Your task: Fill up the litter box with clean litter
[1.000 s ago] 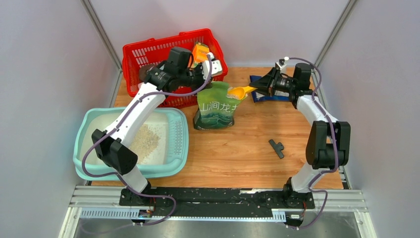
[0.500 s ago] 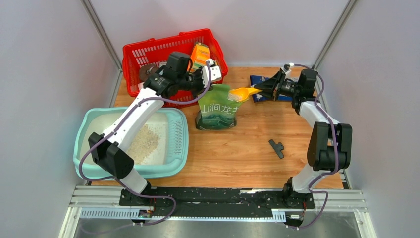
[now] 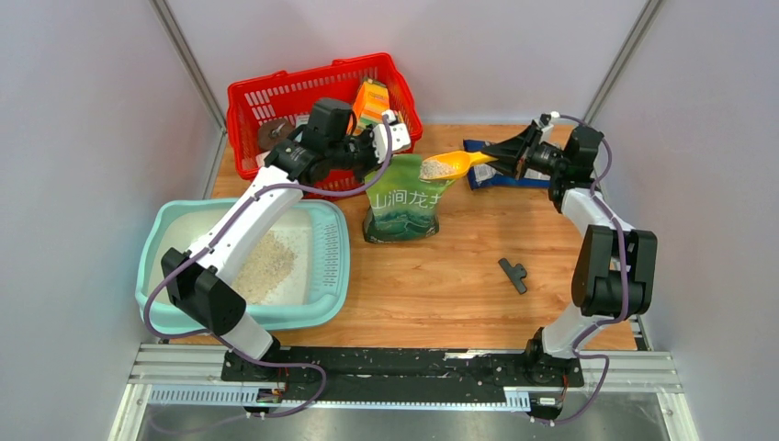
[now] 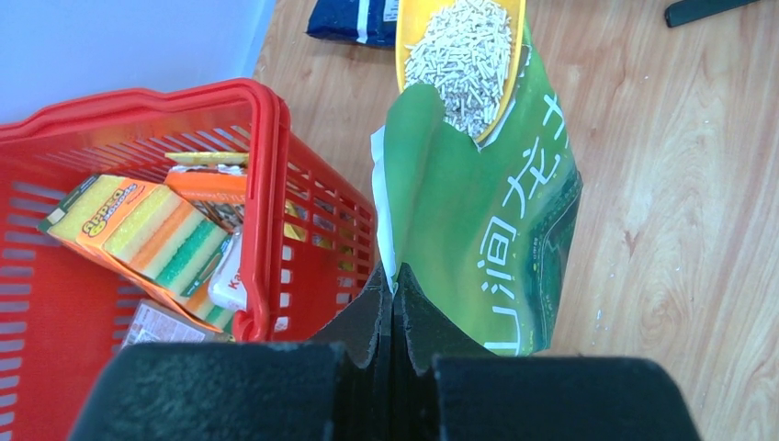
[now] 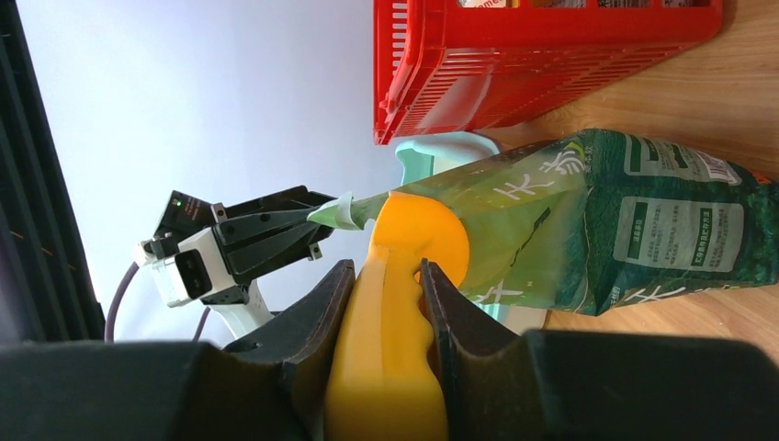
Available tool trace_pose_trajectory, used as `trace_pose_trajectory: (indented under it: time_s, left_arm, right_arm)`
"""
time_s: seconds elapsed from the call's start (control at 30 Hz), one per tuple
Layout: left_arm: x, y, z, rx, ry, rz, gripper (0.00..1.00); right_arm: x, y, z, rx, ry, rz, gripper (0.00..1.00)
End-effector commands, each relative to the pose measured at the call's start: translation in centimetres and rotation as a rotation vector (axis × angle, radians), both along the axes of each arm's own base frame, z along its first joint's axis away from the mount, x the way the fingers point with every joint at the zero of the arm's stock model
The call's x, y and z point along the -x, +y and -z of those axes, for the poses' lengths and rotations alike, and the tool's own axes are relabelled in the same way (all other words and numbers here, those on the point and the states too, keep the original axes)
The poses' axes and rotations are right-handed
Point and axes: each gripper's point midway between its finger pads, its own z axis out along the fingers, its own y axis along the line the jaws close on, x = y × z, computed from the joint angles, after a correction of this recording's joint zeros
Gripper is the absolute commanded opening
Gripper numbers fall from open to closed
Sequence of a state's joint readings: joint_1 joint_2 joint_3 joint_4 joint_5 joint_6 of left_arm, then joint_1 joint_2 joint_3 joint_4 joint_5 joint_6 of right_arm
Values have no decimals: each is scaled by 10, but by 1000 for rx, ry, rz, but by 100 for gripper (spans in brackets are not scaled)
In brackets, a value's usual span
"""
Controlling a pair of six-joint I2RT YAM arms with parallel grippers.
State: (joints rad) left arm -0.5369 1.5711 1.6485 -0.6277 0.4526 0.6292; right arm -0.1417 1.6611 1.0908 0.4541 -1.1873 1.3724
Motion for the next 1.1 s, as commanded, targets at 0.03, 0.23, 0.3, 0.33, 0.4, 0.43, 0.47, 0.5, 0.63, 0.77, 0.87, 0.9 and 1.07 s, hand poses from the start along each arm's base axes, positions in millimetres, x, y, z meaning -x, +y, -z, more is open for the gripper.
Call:
trace_pose_trajectory:
  time_s: [0.03, 0.23, 0.3, 0.33, 0.4, 0.43, 0.47, 0.5, 0.63, 0.77, 0.87, 0.9, 1.07]
  left_arm:
    - [-2, 9, -95, 142, -265, -43, 0]
    - [-4, 11, -95, 148, -262, -62, 0]
    - [-8, 10, -96, 159, -257, -77, 0]
    - [-9, 10, -96, 162, -254, -85, 0]
    - [-12, 9, -98, 170, -246, -103, 6]
    - [-15, 10, -99, 175, -242, -115, 11]
    - [-17, 12, -98, 179, -230, -141, 24]
    - [-19, 12, -98, 181, -225, -151, 30]
    - [-25, 18, -100, 204, -207, -223, 54]
    - [-25, 32, -111, 218, -230, -291, 62]
    - [-22, 47, -121, 215, -266, -331, 63]
    - [-23, 56, -123, 213, -274, -353, 63]
    - [-11, 96, -136, 211, -301, -446, 64]
  right_arm:
    - [-4, -14, -13, -15, -65, 29, 0]
    - [-3, -24, -36, -7, -113, 36, 0]
    - [0, -24, -39, -2, -122, 30, 0]
    - [3, -24, -42, -2, -120, 28, 0]
    - [7, -22, -44, 3, -122, 24, 0]
    - [9, -20, -45, 2, -114, 18, 0]
    - [13, -19, -51, 7, -128, 13, 0]
    - [17, -18, -53, 10, -133, 4, 0]
    - [29, -7, -61, 23, -130, -30, 0]
    - [42, 9, -70, 32, -139, -74, 0]
    - [49, 29, -74, 34, -132, -121, 0]
    - [49, 35, -74, 35, -125, -129, 0]
    - [54, 86, -70, 25, -80, -255, 0]
